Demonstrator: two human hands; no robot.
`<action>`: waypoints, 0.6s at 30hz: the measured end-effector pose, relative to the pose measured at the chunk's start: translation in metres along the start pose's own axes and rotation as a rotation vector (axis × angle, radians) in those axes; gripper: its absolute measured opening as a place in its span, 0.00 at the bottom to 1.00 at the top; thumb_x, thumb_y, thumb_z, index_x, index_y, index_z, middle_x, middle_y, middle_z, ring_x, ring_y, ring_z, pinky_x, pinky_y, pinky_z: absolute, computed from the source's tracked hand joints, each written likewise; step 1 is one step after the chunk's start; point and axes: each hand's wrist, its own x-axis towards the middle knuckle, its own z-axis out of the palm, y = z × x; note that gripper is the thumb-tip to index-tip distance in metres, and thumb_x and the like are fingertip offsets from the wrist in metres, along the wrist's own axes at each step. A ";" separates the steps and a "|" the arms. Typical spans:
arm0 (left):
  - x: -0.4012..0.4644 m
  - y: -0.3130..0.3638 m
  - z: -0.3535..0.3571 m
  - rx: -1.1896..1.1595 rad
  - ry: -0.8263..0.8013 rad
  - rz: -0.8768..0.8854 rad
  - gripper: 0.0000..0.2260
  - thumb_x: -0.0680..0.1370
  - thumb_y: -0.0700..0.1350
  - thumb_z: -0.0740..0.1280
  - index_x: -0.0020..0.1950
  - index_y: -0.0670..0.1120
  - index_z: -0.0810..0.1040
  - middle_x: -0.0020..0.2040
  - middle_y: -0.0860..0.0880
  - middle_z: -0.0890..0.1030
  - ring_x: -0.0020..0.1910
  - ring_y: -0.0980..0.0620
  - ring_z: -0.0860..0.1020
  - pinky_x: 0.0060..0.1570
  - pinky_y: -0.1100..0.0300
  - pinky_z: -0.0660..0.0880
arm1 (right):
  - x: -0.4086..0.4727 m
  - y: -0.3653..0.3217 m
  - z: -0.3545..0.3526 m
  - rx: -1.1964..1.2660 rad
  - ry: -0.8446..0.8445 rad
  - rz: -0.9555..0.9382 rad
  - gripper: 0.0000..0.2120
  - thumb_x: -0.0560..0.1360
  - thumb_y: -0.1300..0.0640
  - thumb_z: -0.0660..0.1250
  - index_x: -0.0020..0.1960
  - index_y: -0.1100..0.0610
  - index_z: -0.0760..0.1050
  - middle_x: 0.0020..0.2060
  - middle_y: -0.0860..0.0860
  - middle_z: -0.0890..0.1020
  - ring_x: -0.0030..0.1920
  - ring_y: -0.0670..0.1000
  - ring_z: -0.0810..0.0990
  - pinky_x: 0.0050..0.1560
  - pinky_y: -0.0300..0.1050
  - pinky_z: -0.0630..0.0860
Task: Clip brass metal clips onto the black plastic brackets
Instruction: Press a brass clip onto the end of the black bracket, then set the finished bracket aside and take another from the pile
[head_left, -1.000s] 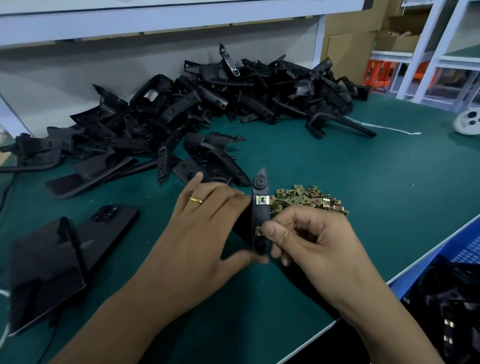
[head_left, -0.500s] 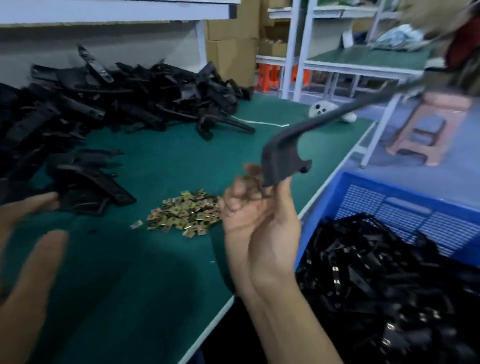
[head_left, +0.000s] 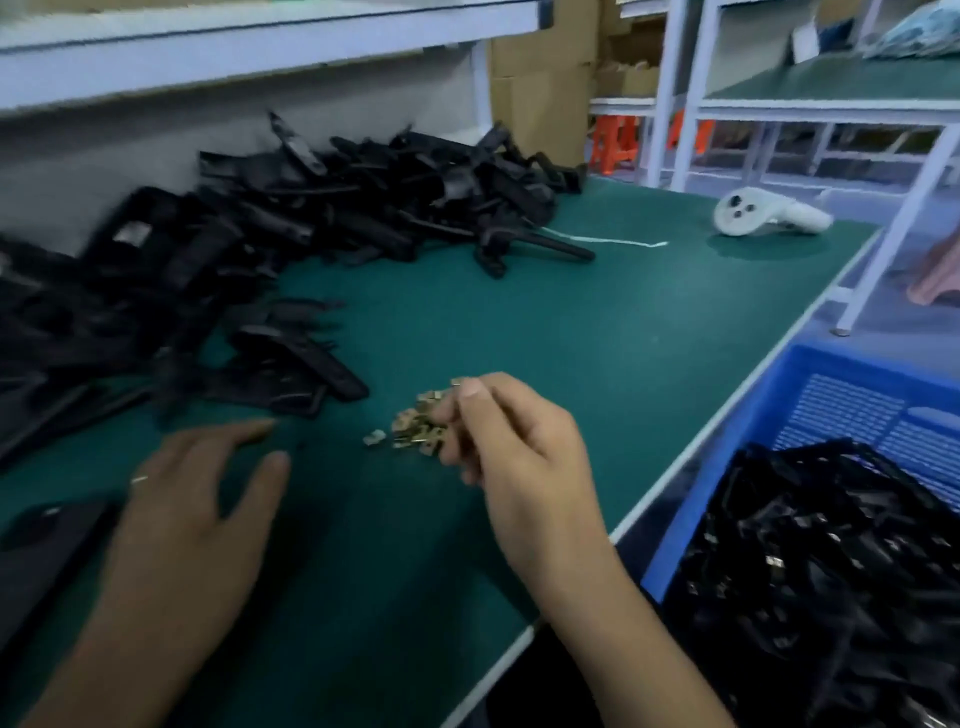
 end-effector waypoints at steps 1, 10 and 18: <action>0.002 0.009 0.000 -0.054 0.054 -0.013 0.16 0.82 0.53 0.66 0.70 0.55 0.76 0.66 0.57 0.74 0.67 0.57 0.71 0.71 0.56 0.66 | 0.000 0.001 0.001 -0.053 0.015 -0.035 0.16 0.83 0.52 0.62 0.40 0.55 0.80 0.30 0.49 0.80 0.32 0.48 0.75 0.37 0.49 0.71; 0.011 -0.008 -0.003 0.031 -0.070 -0.038 0.30 0.80 0.63 0.59 0.80 0.70 0.53 0.73 0.60 0.63 0.71 0.56 0.63 0.72 0.55 0.62 | -0.004 0.003 0.007 -0.445 -0.024 -0.086 0.12 0.82 0.49 0.63 0.41 0.51 0.76 0.29 0.44 0.75 0.29 0.45 0.71 0.29 0.37 0.67; 0.021 -0.014 -0.007 -0.174 -0.146 -0.076 0.25 0.81 0.54 0.67 0.74 0.72 0.64 0.66 0.64 0.73 0.68 0.62 0.69 0.71 0.51 0.66 | -0.002 0.005 0.008 -0.426 -0.031 -0.049 0.11 0.81 0.47 0.62 0.44 0.50 0.78 0.32 0.50 0.78 0.28 0.45 0.70 0.28 0.39 0.66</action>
